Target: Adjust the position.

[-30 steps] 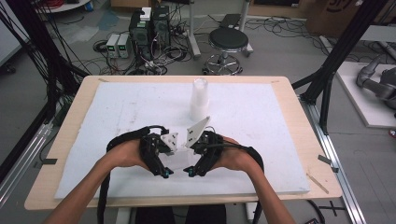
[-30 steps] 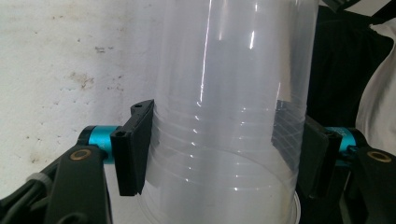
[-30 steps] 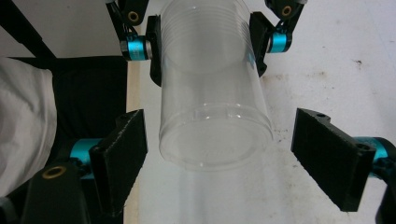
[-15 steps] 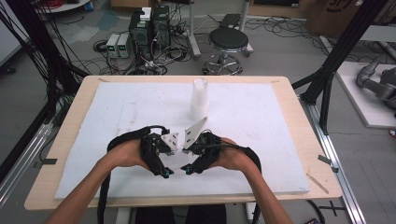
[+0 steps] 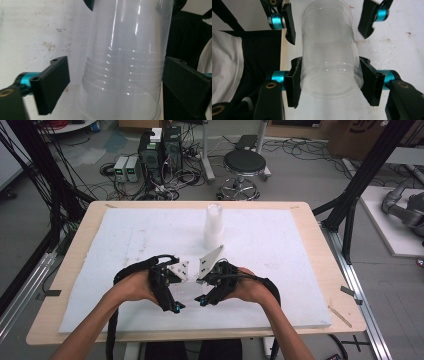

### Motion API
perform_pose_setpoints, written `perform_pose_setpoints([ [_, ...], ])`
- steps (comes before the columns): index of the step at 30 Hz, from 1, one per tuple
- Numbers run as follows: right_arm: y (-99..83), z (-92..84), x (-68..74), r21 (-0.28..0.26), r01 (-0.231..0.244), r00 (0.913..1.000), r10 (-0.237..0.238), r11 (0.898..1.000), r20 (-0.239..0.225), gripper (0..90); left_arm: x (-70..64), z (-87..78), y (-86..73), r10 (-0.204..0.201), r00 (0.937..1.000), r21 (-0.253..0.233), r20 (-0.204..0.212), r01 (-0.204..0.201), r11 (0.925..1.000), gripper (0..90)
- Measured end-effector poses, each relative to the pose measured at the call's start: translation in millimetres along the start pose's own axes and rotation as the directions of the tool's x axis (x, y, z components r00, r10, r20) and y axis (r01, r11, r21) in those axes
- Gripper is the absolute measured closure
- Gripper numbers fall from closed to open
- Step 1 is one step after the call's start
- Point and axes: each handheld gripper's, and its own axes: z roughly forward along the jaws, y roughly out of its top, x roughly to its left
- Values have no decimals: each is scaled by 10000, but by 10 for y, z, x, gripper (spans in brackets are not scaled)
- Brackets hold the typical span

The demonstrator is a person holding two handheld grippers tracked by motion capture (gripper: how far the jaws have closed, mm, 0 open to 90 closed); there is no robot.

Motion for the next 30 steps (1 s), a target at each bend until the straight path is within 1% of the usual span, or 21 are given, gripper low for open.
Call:
perform_pose_setpoints([
  [8,-51,-29,-13,-287,-20,9999,24,9996,120,423,2,-85,-96,-256,9997,-1304,56,261,9911,68],
  [9,-99,-58,-15,-671,-80,9998,90,9977,149,422,4,-141,-154,-234,9997,-1918,21,234,9811,68],
  [10,-99,-58,-15,-671,-80,9998,90,9977,149,422,4,-141,-154,-234,9997,-1918,21,234,9811,68],
  [12,-151,-90,-18,-1050,-188,9996,207,9943,173,422,-10,-181,-221,-313,9995,-2605,-63,285,9651,68],
  [13,-220,-122,-23,-1565,-243,9995,274,9874,173,422,-20,-230,-292,-361,9991,-3343,-201,273,9421,68],
  [14,-220,-122,-23,-1565,-243,9995,274,9874,173,422,-20,-230,-292,-361,9991,-3343,-201,273,9421,68],
  [15,-303,-150,-21,-2152,-299,9993,335,9761,134,422,-29,-275,-357,-467,9976,-4089,-517,215,9123,55],
  [16,-303,-150,-21,-2152,-299,9993,335,9761,134,422,-29,-275,-357,-467,9976,-4089,-517,215,9123,53],
  [17,-374,-170,-19,-2716,-402,9988,461,9616,155,422,-34,-301,-430,-587,9975,-4899,-380,326,8712,54],
  [18,-399,-175,-19,-2909,-426,9988,481,9558,117,422,-34,-301,-430,-587,9975,-4899,-380,326,8712,53],
  [19,-430,-184,-13,-3122,-515,9982,590,9486,146,422,-45,-306,-496,-806,9964,-5505,-263,528,8331,54],
  [21,-484,-189,-7,-3499,-555,9978,645,9352,141,422,-48,-294,-557,-989,9950,-5857,-130,725,8073,53],
  [22,-484,-189,-7,-3499,-555,9978,645,9352,141,422,-48,-294,-557,-989,9950,-5857,-130,725,8073,54],
  [23,-531,-193,-1,-3855,-564,9974,690,9210,190,422,-55,-273,-613,-1096,9939,-6190,-117,788,7814,54],
  [24,-531,-193,-1,-3855,-564,9974,690,9210,190,422,-55,-273,-613,-1096,9939,-6190,-117,788,7814,54],
  [25,-567,-196,2,-4103,-523,9975,671,9104,217,422,-63,-250,-666,-1186,9929,-6553,-112,823,7509,54],
  [26,-567,-196,2,-4103,-523,9975,671,9104,217,422,-63,-250,-666,-1186,9929,-6553,-112,823,7509,54],
  [27,-598,-193,8,-4368,-538,9974,690,8979,188,422,-74,-221,-713,-1242,9922,-6924,-24,880,7161,54],
  [28,-608,-192,12,-4467,-587,9972,734,8927,156,422,-74,-221,-713,-1242,9922,-6924,-24,880,7161,54],
  [29,-621,-190,7,-4546,-487,9981,610,8894,125,422,-93,-188,-747,-1294,9916,-7261,-81,831,6826,54],
  [30,-621,-190,7,-4546,-487,9981,610,8894,125,422,-93,-188,-747,-1294,9916,-7261,-81,831,6826,54],
])
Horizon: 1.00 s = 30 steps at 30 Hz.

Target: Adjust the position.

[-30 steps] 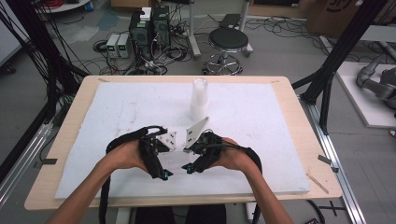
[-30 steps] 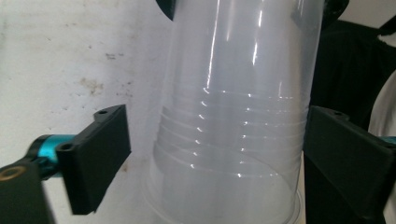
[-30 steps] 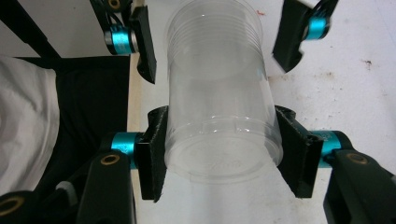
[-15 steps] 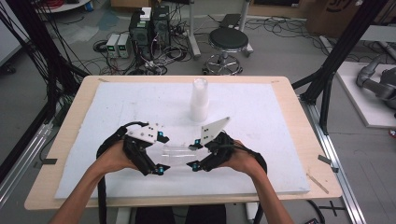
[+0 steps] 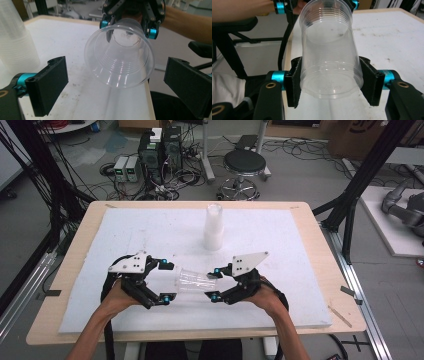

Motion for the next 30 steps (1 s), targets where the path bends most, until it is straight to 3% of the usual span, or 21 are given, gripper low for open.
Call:
perform_pose_setpoints([
  [1,-16,-8,7,-219,9,10000,-9,9998,22,422,-10,-1,-49,76,10000,-394,-29,-77,9992,53],
  [5,-35,-6,10,-486,90,9999,-95,9988,-99,422,-18,27,-129,-77,10000,-786,14,78,9969,53],
  [11,-31,-7,21,-751,237,9995,-251,9969,-167,422,-28,70,-181,-308,9990,-1027,318,339,9941,53],
  [17,-33,1,23,-827,279,9993,-298,9962,-224,423,-48,127,-188,-300,9986,-1028,434,344,9941,53],
  [30,-26,26,32,-992,286,9984,-332,9947,-453,422,-65,285,-160,-273,9976,-1651,629,373,9856,54],
])
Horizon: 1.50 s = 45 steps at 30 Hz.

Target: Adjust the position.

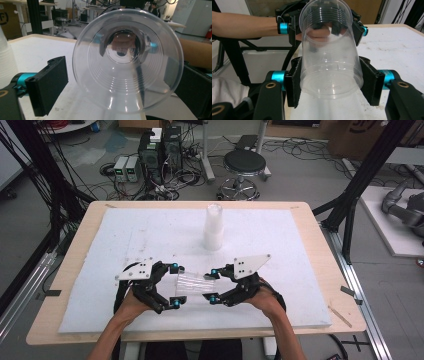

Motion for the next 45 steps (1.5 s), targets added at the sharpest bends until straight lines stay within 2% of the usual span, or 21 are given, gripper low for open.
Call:
perform_pose_setpoints([
  [6,2,11,-3,-79,56,10000,-56,10000,-56,423,-10,77,2,4,9999,8,144,-4,10000,54],
  [12,-1,21,-4,-149,101,9999,-102,9998,-90,422,-7,92,-2,-34,9997,8,253,33,10000,114],
  [23,-8,46,-6,-156,131,9996,-135,9998,-232,423,-11,75,3,173,9990,-69,420,-170,9998,237],
  [28,-11,49,-5,-167,62,9994,-68,9998,-325,423,-10,75,3,151,9984,-46,536,-149,9999,249],
  [29,-12,51,-11,-163,105,9994,-111,9998,-314,423,-14,75,4,229,9980,-62,591,-226,9997,280],
  [40,-17,67,-14,-101,151,9993,-154,9998,-339,420,-18,59,7,233,9981,-40,570,-232,9997,302],
  [41,-19,76,-11,-64,134,9994,-136,9999,-319,401,-17,57,7,223,9981,21,575,-225,9997,304],
  [42,-21,83,-9,-32,41,9994,-42,10000,-332,336,-17,57,7,223,9981,21,575,-225,9997,304],
  [43,-23,96,-7,-19,-156,9996,156,9999,-237,225,-19,53,8,228,9980,-6,589,-228,9997,305],
  [44,-23,96,-7,-19,-156,9996,156,9999,-237,225,-19,53,8,228,9980,-6,589,-228,9997,305],
  [45,-24,108,-12,47,-369,9993,370,9993,-114,183,-19,47,10,260,9979,1,586,-261,9997,305],
])
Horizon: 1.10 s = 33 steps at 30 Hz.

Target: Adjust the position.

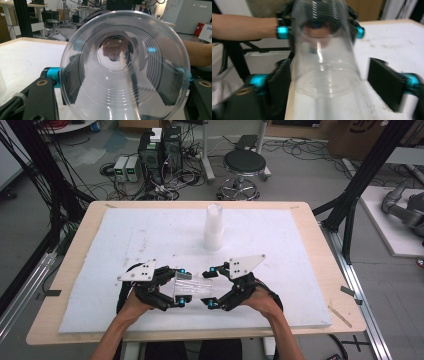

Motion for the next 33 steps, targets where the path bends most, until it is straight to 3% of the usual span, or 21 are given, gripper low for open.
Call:
perform_pose_setpoints([
  [5,-3,0,-1,98,-77,9999,76,9999,140,151,1,-31,8,2,10000,17,-67,-2,10000,306],
  [9,-6,-9,6,173,-102,9995,96,9998,309,151,5,-60,37,113,9996,364,-248,-104,9993,305],
  [10,-23,-25,9,278,-186,9978,168,9994,637,151,16,-79,80,234,9986,755,-469,-198,9969,305],
  [11,-37,-38,6,270,-246,9956,220,9993,915,151,16,-79,80,234,9986,755,-469,-198,9969,305],
  [15,-137,-112,-16,347,-793,9739,700,9963,2158,151,73,-109,187,295,9958,1644,-866,-149,9863,304],
  [16,-137,-112,-16,347,-793,9739,700,9963,2158,151,90,-113,213,371,9948,1941,-944,-182,9808,304],
  [18,-214,-164,-28,425,-1139,9464,954,9926,3086,151,121,-106,257,372,9941,2383,-1022,-118,9711,304],
  [20,-255,-200,-33,351,-1377,9273,1164,9898,3558,151,156,-99,305,469,9930,3020,-1086,-120,9532,304],
  [21,-275,-218,-34,352,-1435,9167,1194,9890,3814,152,194,-82,344,499,9924,3582,-1127,-63,9336,304],
  [22,-275,-218,-34,352,-1435,9167,1194,9890,3814,152,194,-82,344,499,9924,3582,-1127,-63,9336,304],
  [23,-294,-237,-32,370,-1532,9035,1248,9875,4100,151,215,-72,364,539,9919,3931,-1153,-43,9195,304],
  [24,-338,-278,-30,313,-1676,8827,1359,9854,4499,151,262,-49,397,576,9911,4547,-1201,33,8906,303],
  [25,-338,-278,-30,313,-1676,8827,1359,9854,4499,151,262,-49,397,576,9911,4547,-1201,33,8906,303],
  [26,-395,-326,-18,241,-1912,8562,1548,9813,4929,151,289,-34,417,593,9907,4865,-1226,80,8736,302],
  [27,-415,-342,-15,225,-2019,8479,1633,9791,5045,151,327,-17,441,635,9907,5244,-1202,90,8514,302],
  [28,-444,-363,-14,213,-2120,8364,1702,9770,5210,151,327,-17,441,635,9907,5244,-1202,90,8514,302],
  [29,-444,-363,-14,213,-2120,8364,1702,9770,5210,151,344,-7,453,668,9903,5434,-1222,105,8394,302],
  [30,-472,-383,-13,200,-2203,8245,1752,9752,5380,152,361,3,466,705,9898,5648,-1236,118,8251,302],
  [31,-538,-426,-14,178,-2373,7970,1842,9713,5751,152,378,11,476,680,9899,5809,-1240,169,8138,302],
  [32,-560,-440,-13,137,-2414,7864,1873,9703,5886,152,407,19,494,747,9896,6153,-1228,169,7881,302],
  [33,-589,-458,-14,86,-2432,7724,1883,9699,6066,152,407,19,494,747,9896,6153,-1228,169,7881,302],
])
